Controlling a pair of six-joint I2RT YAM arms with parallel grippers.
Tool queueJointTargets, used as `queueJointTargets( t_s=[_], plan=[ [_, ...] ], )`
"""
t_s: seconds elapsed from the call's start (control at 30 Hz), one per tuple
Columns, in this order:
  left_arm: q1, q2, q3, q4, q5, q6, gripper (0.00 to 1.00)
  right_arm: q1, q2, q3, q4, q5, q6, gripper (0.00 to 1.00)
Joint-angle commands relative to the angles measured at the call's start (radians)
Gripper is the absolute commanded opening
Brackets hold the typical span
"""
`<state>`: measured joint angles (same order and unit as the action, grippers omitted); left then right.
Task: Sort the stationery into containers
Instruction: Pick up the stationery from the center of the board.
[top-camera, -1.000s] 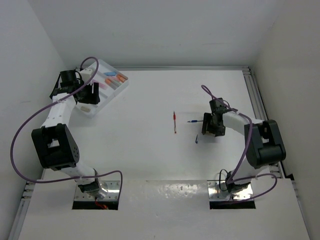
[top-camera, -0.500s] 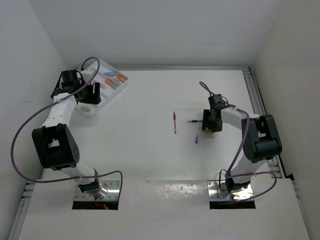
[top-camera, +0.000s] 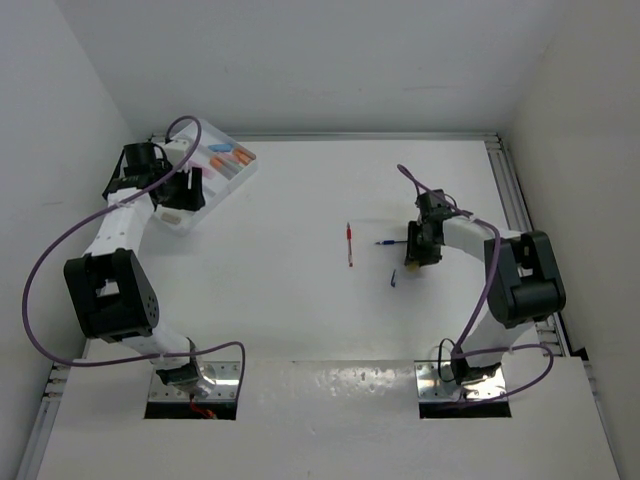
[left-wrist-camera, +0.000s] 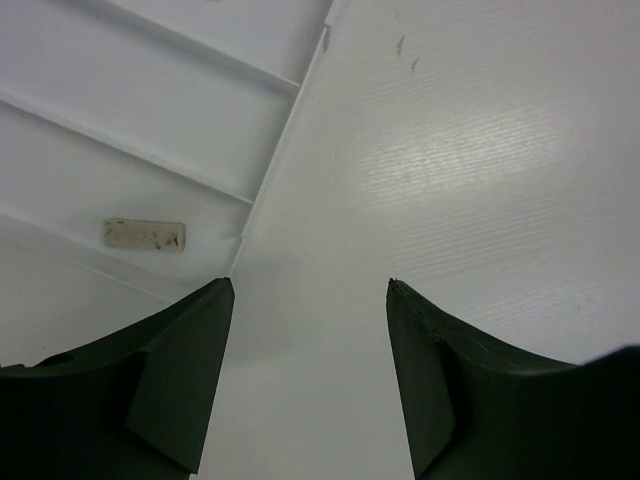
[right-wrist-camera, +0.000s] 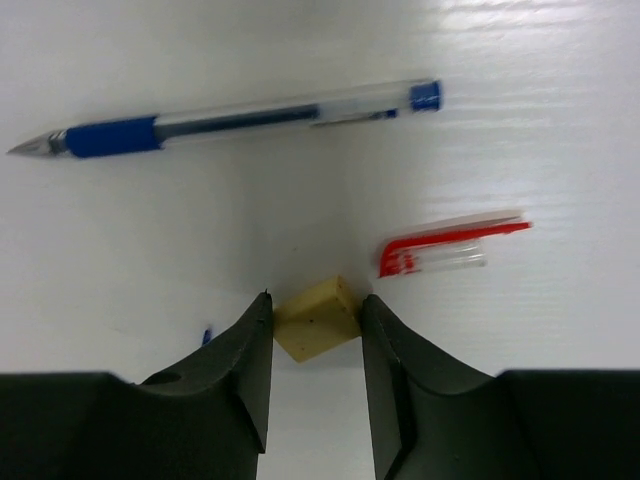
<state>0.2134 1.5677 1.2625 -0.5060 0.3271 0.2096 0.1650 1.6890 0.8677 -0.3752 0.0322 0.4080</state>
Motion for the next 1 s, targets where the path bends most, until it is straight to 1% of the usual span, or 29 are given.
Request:
queueJointTargets(
  t_s=[0.0,0.07,0.13,0.17,0.2,0.23,0.3,0.33,0.37,0.4,0.43,0.47,0.5,0.53,0.57,0.63,0.7,0.73,0.8,0.83,0.87,0.9,0.93,0.97],
  plan=[
    [-0.012,-0.078,0.011,0.050,0.072,0.024,0.69,0.016,-0.077,0.005,-0.042,-0.103,-0.014,0.15],
    [-0.011,-0.084,0.017,0.050,0.122,0.037,0.69,0.024,-0.101,0.026,-0.054,-0.133,-0.017,0.13],
    [-0.009,-0.103,0.012,0.053,0.229,0.048,0.69,0.027,-0.138,0.043,-0.062,-0.234,-0.018,0.12],
    [-0.014,-0.112,-0.001,0.058,0.315,0.053,0.69,0.027,-0.152,0.060,-0.059,-0.280,-0.020,0.12],
    [-0.016,-0.135,-0.014,0.064,0.360,0.057,0.69,0.028,-0.163,0.068,-0.050,-0.361,-0.012,0.12],
    [-0.023,-0.149,-0.040,0.076,0.451,0.068,0.69,0.030,-0.188,0.082,-0.039,-0.402,0.008,0.11],
    [-0.045,-0.188,-0.063,0.093,0.521,0.068,0.69,0.034,-0.206,0.094,0.007,-0.481,0.034,0.11],
    [-0.058,-0.199,-0.075,0.107,0.542,0.038,0.69,0.042,-0.224,0.103,0.022,-0.538,0.075,0.10],
    [-0.086,-0.227,-0.104,0.124,0.584,0.007,0.69,0.042,-0.229,0.109,0.060,-0.560,0.100,0.10],
    [-0.103,-0.244,-0.129,0.194,0.599,-0.040,0.69,0.048,-0.232,0.116,0.073,-0.590,0.154,0.10],
    [-0.135,-0.261,-0.156,0.239,0.602,-0.152,0.68,0.056,-0.233,0.135,0.076,-0.588,0.181,0.09],
    [-0.156,-0.312,-0.211,0.336,0.586,-0.198,0.68,0.060,-0.230,0.148,0.073,-0.584,0.239,0.06],
    [-0.181,-0.340,-0.233,0.372,0.555,-0.290,0.67,0.062,-0.224,0.172,0.068,-0.568,0.274,0.06],
    [-0.242,-0.392,-0.248,0.403,0.482,-0.309,0.64,0.062,-0.216,0.181,0.062,-0.555,0.311,0.04],
    [-0.270,-0.415,-0.262,0.443,0.436,-0.320,0.63,0.059,-0.213,0.189,0.049,-0.542,0.377,0.03],
    [-0.336,-0.440,-0.256,0.461,0.321,-0.366,0.60,0.051,-0.210,0.195,0.045,-0.519,0.442,0.00],
    [-0.358,-0.428,-0.239,0.465,0.303,-0.415,0.60,0.051,-0.212,0.198,0.050,-0.514,0.512,0.00],
    [-0.380,-0.411,-0.238,0.463,0.284,-0.471,0.60,0.050,-0.204,0.205,0.061,-0.531,0.534,0.00],
    [-0.405,-0.394,-0.230,0.483,0.265,-0.521,0.60,0.048,-0.189,0.235,0.071,-0.558,0.598,0.00],
    [-0.434,-0.373,-0.226,0.486,0.241,-0.568,0.60,0.048,-0.181,0.249,0.076,-0.564,0.618,0.00],
    [-0.450,-0.359,-0.221,0.526,0.234,-0.599,0.60,0.044,-0.164,0.279,0.076,-0.571,0.652,0.00],
    [-0.463,-0.341,-0.212,0.531,0.234,-0.634,0.61,0.041,-0.157,0.290,0.079,-0.581,0.669,0.00],
    [-0.489,-0.298,-0.175,0.529,0.236,-0.692,0.60,0.036,-0.147,0.309,0.091,-0.589,0.681,0.00],
    [-0.503,-0.279,-0.158,0.532,0.237,-0.714,0.60,0.031,-0.132,0.324,0.094,-0.604,0.698,0.01]
  ],
)
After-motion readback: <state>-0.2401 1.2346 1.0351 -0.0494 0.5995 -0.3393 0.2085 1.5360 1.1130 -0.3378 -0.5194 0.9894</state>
